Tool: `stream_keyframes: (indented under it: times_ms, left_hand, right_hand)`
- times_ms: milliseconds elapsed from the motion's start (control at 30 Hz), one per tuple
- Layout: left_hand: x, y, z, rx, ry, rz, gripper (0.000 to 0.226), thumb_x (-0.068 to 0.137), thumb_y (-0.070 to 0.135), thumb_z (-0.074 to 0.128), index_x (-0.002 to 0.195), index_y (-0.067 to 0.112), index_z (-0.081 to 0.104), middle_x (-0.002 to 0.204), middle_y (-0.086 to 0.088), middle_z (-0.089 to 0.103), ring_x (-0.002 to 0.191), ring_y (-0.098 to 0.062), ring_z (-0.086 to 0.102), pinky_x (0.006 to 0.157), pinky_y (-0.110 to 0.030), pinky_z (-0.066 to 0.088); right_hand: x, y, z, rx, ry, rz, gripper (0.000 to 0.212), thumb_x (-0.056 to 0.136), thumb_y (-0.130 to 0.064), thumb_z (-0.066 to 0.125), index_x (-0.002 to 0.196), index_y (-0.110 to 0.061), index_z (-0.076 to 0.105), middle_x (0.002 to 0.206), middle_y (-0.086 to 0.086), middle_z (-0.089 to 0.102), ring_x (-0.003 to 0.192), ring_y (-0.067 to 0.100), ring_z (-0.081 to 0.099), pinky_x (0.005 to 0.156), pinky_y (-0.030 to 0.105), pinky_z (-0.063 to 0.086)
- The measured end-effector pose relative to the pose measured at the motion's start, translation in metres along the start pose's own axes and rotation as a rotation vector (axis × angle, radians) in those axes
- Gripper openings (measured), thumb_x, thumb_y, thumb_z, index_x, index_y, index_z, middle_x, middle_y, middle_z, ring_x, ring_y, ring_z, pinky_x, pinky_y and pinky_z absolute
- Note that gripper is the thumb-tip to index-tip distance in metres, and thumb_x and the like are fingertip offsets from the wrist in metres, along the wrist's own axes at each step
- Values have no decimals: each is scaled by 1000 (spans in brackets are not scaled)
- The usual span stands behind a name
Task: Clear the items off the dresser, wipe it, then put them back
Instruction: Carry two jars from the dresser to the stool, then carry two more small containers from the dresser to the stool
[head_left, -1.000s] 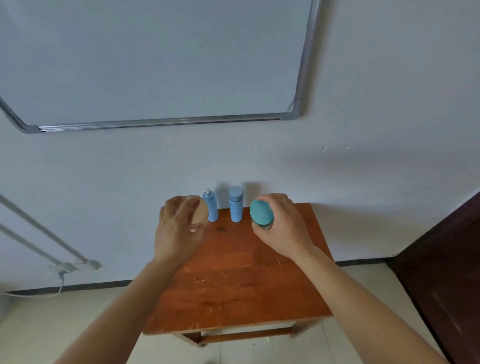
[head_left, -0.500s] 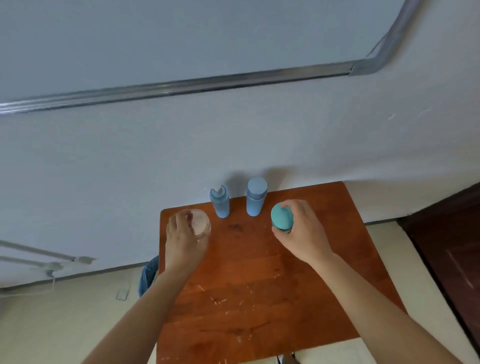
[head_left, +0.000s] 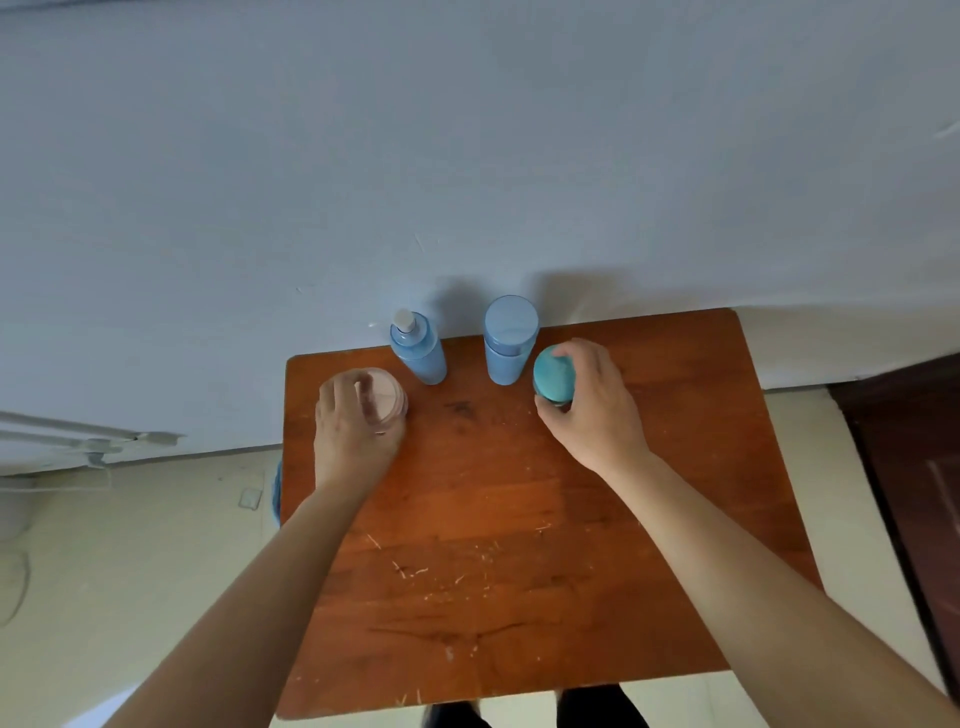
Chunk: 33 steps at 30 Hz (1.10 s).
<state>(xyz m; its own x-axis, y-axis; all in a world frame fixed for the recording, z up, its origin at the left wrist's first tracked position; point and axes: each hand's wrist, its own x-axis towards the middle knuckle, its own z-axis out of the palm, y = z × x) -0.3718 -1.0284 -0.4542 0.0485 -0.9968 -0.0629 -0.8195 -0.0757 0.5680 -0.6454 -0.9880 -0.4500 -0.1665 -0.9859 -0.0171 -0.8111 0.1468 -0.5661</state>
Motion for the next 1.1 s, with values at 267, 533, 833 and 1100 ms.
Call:
stream_keyframes:
  times_ms: [267,533,833,1100]
  left_hand:
    - [-17,50,-53,183,144,221,58,95,44,39,146,18,30,160,-7,17,148,-27,12,115,-55,22]
    - [-30,151,-172,228,383,586,58,100,46,33,152,21,26,162,-8,10,149,-28,6,118,-53,11]
    - [-107,216,-187,-53,323,946,61,99,41,40,150,11,29,160,-15,15,148,-32,12,116,-57,18]
    - [-251,314,-124,-176,-1,1272,67,101,48,26,155,12,8,162,-12,-2,150,-27,-2,118,-55,13]
  right_hand:
    - [-6,-28,-57,-150,7,-34,50,95,-53,42,137,-25,39,159,4,26,144,22,29,107,38,41]
    - [-30,-102,-178,-240,413,-108,63,100,-59,22,153,-25,23,164,5,14,150,23,14,117,37,19]
    - [-186,-103,-235,-414,633,159,77,97,-65,31,157,-21,8,165,7,4,152,22,3,122,47,15]
    - [-424,-50,-281,-605,843,634,70,97,-51,35,156,-17,16,163,12,10,151,30,10,119,51,21]
